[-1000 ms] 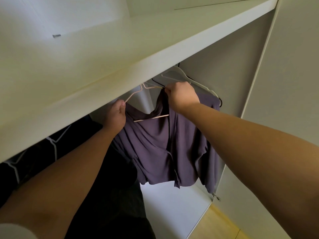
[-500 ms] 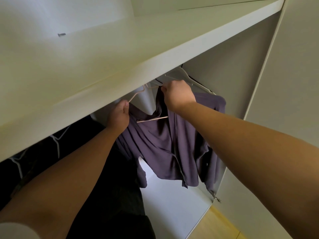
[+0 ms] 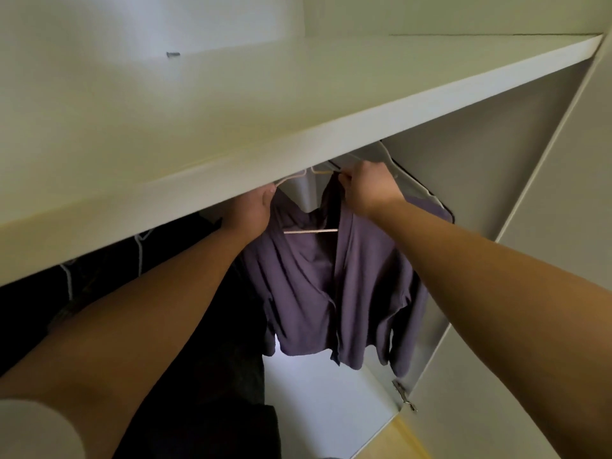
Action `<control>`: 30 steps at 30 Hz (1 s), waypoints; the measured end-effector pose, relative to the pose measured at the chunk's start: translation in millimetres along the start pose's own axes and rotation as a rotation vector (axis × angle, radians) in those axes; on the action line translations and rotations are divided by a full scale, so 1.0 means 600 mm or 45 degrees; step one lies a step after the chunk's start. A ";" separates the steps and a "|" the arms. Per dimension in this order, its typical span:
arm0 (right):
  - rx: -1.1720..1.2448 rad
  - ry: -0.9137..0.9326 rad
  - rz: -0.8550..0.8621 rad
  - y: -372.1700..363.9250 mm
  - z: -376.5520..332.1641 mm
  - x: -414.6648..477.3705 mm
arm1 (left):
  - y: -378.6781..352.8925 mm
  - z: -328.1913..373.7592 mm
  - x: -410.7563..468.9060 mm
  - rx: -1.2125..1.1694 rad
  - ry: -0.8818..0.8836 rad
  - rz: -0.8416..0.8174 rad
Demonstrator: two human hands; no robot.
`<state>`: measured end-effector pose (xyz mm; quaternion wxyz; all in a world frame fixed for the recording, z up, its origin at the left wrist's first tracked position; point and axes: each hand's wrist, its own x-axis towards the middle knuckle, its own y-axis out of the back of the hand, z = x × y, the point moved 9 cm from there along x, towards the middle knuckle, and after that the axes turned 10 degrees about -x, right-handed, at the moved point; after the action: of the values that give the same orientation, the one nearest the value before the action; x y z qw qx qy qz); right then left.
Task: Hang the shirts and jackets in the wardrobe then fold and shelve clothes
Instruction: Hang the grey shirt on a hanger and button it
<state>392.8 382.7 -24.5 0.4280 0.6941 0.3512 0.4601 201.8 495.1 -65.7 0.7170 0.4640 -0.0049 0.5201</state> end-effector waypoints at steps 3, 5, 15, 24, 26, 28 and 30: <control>0.055 0.029 -0.003 -0.006 -0.006 -0.002 | 0.005 -0.004 0.002 0.037 0.064 -0.021; 0.083 0.037 -0.009 -0.012 -0.003 -0.003 | 0.010 -0.008 0.003 0.070 0.076 -0.051; 0.244 -0.055 -0.050 -0.046 0.051 -0.013 | 0.032 -0.049 0.013 0.102 0.190 -0.065; -0.117 -0.131 -0.057 -0.055 0.081 -0.019 | 0.062 -0.071 0.011 0.127 0.220 0.022; -0.233 -0.119 -0.015 -0.049 0.082 -0.021 | 0.059 -0.079 0.008 0.193 0.262 -0.016; -0.297 -0.104 -0.004 -0.047 0.083 -0.023 | 0.054 -0.082 0.004 0.255 0.282 -0.050; -0.331 -0.093 0.009 -0.046 0.084 -0.024 | 0.050 -0.084 0.001 0.332 0.293 -0.084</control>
<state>432.4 367.0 -65.6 0.5252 0.6502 0.2703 0.4778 155.6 530.0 -74.6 0.6633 0.4904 0.1599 0.5421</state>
